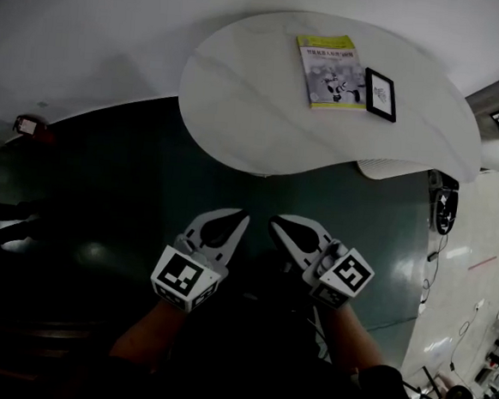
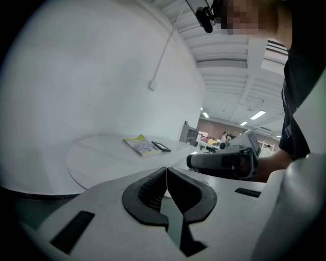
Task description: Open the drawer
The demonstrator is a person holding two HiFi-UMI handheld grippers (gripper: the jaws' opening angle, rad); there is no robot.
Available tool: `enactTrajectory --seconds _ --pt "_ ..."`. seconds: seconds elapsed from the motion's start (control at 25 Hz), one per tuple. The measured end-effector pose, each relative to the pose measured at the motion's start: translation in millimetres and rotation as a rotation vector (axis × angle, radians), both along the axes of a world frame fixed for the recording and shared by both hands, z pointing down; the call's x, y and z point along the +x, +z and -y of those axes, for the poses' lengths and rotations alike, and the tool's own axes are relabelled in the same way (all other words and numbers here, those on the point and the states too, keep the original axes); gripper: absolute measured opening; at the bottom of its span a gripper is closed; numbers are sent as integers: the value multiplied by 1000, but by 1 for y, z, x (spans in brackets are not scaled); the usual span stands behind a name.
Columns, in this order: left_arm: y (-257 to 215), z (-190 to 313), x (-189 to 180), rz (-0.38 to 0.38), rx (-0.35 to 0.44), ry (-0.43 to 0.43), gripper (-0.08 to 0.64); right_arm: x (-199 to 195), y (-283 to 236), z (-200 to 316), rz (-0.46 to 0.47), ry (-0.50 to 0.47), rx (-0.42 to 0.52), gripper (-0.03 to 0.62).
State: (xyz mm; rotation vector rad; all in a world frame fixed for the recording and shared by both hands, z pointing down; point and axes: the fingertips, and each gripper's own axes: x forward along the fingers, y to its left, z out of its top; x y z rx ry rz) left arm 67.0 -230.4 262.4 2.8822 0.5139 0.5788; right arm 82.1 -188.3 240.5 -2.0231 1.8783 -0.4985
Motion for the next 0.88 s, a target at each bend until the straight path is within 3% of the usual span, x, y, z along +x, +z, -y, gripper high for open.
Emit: enactTrajectory --seconds 0.16,0.36,0.88 --pt "50 -4 14 -42 11 6 15 9 60 -4 -32 -12 -28 17" --pt "130 -4 29 -32 21 -4 15 24 140 -9 -60 -26 -49 17" --pt "314 2 68 -82 85 39 15 68 321 1 -159 -76 -27 17"
